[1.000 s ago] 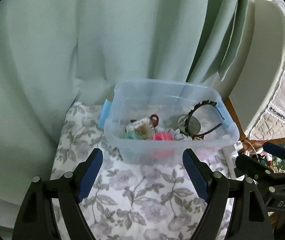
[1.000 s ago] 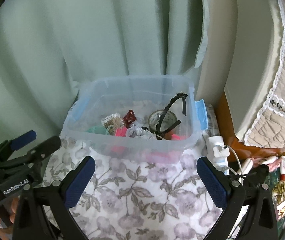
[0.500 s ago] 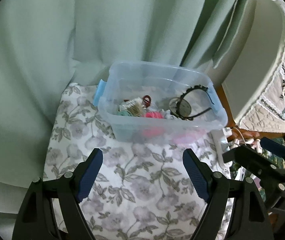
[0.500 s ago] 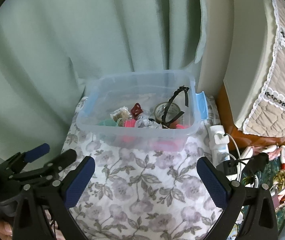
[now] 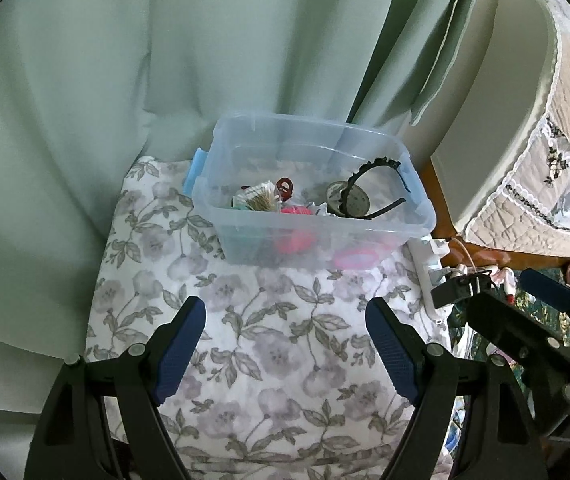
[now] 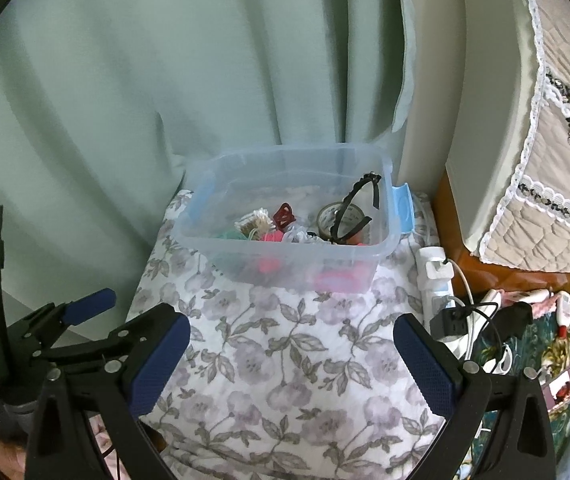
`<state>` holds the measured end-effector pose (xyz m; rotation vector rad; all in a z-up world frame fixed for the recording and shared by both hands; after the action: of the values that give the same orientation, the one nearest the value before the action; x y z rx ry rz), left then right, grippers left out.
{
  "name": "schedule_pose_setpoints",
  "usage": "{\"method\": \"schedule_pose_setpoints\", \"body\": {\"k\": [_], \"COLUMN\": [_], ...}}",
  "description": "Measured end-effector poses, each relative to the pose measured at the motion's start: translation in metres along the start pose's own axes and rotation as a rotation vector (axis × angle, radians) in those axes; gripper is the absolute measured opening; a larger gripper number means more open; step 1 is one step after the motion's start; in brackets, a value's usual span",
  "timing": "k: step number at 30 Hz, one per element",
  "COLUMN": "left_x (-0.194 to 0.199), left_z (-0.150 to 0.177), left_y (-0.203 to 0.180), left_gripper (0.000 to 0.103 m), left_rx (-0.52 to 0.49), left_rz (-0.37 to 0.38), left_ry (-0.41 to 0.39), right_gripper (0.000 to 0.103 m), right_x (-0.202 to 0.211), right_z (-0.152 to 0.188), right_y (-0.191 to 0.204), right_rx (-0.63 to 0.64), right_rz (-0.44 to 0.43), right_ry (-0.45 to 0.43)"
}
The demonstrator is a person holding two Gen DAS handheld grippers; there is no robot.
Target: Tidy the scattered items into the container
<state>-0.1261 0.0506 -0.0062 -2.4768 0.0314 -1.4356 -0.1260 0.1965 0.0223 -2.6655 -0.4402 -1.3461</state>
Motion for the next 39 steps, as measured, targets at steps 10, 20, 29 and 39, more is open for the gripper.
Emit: {"method": "schedule_pose_setpoints", "body": {"k": [10,20,29,39], "left_x": [0.006,0.009,0.011,0.014], "left_z": [0.006,0.007,0.007,0.007], "left_y": [0.0,-0.001,-0.005,-0.004], "left_gripper": [0.083,0.083,0.083,0.083], "left_rx": [-0.002,-0.009,0.005,-0.005], "left_rz": [-0.017,-0.028,-0.044,-0.047], "left_ry": [0.014,0.008,-0.004,-0.017], "right_gripper": [0.103,0.103,0.103,0.103], "right_x": [0.01,0.016,0.018,0.02], "right_z": [0.004,0.006,0.008,0.008], "right_y": [0.0,0.002,0.003,0.002], "right_rx": [0.01,0.019,0.018,0.023], "right_rz": [0.002,-0.002,-0.007,-0.01], "right_ry": [-0.004,-0.006,-0.006,-0.001]}}
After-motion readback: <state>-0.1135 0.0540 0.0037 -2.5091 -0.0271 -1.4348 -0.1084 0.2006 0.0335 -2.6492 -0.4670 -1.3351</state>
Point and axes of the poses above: each gripper's, at about its wrist camera, not at the fingertips, and x roughly against the way its jaws point, y to its left, z to its underside, the point moved 10 cm from there along -x, roughly the way its jaws point, and after that the axes turned 15 degrees about x, right-handed, at the moved point
